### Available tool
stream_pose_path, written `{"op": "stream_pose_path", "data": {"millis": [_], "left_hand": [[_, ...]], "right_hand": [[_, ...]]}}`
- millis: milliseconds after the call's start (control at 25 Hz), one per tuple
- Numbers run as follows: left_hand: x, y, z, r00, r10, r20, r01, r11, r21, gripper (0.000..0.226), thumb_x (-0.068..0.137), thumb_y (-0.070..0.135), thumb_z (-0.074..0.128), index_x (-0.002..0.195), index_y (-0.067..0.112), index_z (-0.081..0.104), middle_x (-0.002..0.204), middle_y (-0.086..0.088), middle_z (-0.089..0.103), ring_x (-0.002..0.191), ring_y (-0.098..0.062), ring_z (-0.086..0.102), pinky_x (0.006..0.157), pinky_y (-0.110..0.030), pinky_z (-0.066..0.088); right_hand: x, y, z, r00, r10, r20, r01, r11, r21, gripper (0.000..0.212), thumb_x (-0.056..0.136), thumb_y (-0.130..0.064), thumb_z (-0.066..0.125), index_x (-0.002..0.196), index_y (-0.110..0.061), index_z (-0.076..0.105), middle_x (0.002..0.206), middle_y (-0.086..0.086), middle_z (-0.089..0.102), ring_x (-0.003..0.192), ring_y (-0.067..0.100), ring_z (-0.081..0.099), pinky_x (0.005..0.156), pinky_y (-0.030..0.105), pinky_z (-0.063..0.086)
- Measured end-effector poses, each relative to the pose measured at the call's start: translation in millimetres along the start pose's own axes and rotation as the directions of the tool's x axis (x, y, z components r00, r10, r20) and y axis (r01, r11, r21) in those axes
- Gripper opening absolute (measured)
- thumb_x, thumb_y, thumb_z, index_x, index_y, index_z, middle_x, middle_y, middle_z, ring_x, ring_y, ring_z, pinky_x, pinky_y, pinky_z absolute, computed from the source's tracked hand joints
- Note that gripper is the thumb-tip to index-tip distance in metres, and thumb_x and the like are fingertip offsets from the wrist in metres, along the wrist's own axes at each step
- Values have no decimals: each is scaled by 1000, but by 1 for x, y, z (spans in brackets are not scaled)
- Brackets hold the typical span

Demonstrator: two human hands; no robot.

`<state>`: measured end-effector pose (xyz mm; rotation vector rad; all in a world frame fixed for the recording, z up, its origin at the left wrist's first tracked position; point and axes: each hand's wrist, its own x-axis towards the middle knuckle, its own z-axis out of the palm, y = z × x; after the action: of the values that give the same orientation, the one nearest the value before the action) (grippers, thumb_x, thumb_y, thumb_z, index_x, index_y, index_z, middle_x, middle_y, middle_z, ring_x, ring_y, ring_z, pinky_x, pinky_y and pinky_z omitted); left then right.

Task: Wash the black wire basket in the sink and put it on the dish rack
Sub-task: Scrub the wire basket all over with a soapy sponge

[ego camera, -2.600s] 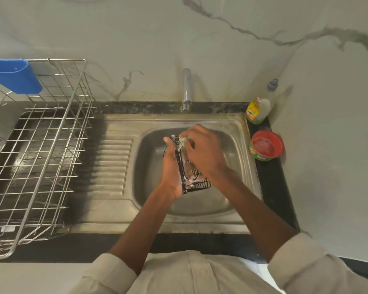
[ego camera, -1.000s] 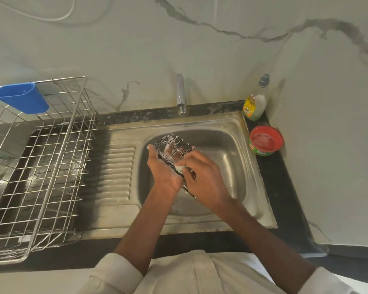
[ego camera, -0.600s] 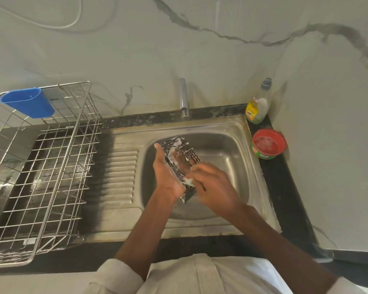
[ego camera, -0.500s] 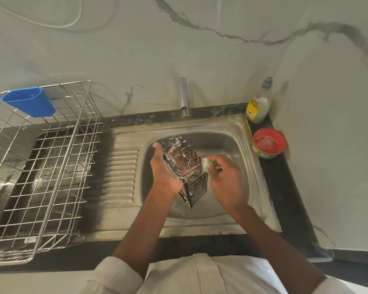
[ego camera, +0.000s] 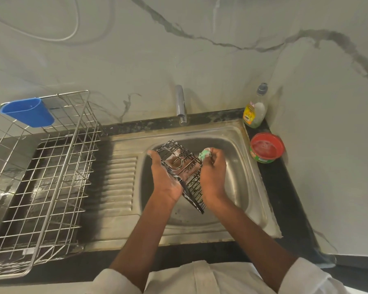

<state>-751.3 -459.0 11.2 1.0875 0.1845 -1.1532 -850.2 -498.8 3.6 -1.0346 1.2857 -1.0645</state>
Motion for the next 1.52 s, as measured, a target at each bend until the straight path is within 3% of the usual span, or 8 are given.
{"op": "stream_pose_path", "data": {"millis": [280,400,560,680,880,1120,1400,1520], "left_hand": [[-27,-23,-6,999,29,37,-40,941,335,93,85,87,51,151,22,57,149,-7,64,137,-30,61,115,-60,47],[-21,-10,-8,997,-55,50,51,995,82,84,98,74,52,151,9,55,148,-18,63,121,-31,69,94,-48,61],[-26,6,3,986,-131,105,152,960,-236,72,101,64,57,143,5,58,135,-23,64,102,-39,75,76,-45,64],[-25,3,3,984,-95,152,142,933,-331,78,94,60,67,151,9,49,151,-27,56,127,-60,62,99,-73,53],[-12,2,-12,953,-176,247,243,930,-275,111,90,74,63,151,-15,39,155,-39,45,157,-36,38,131,-44,27],[-13,5,-3,982,-119,144,165,914,-370,82,98,64,59,140,-6,48,120,-39,69,136,-55,54,119,-63,39],[-10,1,-7,977,-140,159,182,937,-297,108,92,70,63,167,3,23,160,-36,38,133,-51,54,90,-51,61],[-26,0,0,981,-132,142,168,945,-282,86,104,68,45,108,-13,74,96,-27,77,83,-33,78,75,-31,65]], "right_hand": [[13,-13,9,979,173,111,-190,966,174,15,103,-9,58,108,-21,65,105,0,71,93,9,65,81,22,48],[4,-2,-4,950,-226,214,256,959,-124,19,98,-5,63,108,-18,73,104,-7,74,95,5,67,81,17,51],[-9,22,-16,701,-567,432,712,586,-386,18,88,-1,72,100,-11,79,98,-1,76,89,10,69,84,21,56],[-9,26,-41,827,-492,272,556,647,-522,14,87,-6,78,98,-14,79,93,-2,77,76,7,71,70,20,59],[-21,1,-10,782,-499,373,611,730,-305,16,86,1,76,96,-11,80,97,-4,77,80,-4,66,76,12,54],[-21,18,-31,774,-494,396,631,649,-426,23,88,6,70,103,-9,79,104,-1,76,88,5,71,81,10,55],[-22,13,-17,862,-384,329,501,743,-444,25,85,0,76,106,-14,81,102,-4,77,85,4,70,85,21,55],[-28,-9,3,796,-474,376,595,724,-347,26,85,5,72,105,-10,81,99,2,78,85,8,71,83,10,53]]}}
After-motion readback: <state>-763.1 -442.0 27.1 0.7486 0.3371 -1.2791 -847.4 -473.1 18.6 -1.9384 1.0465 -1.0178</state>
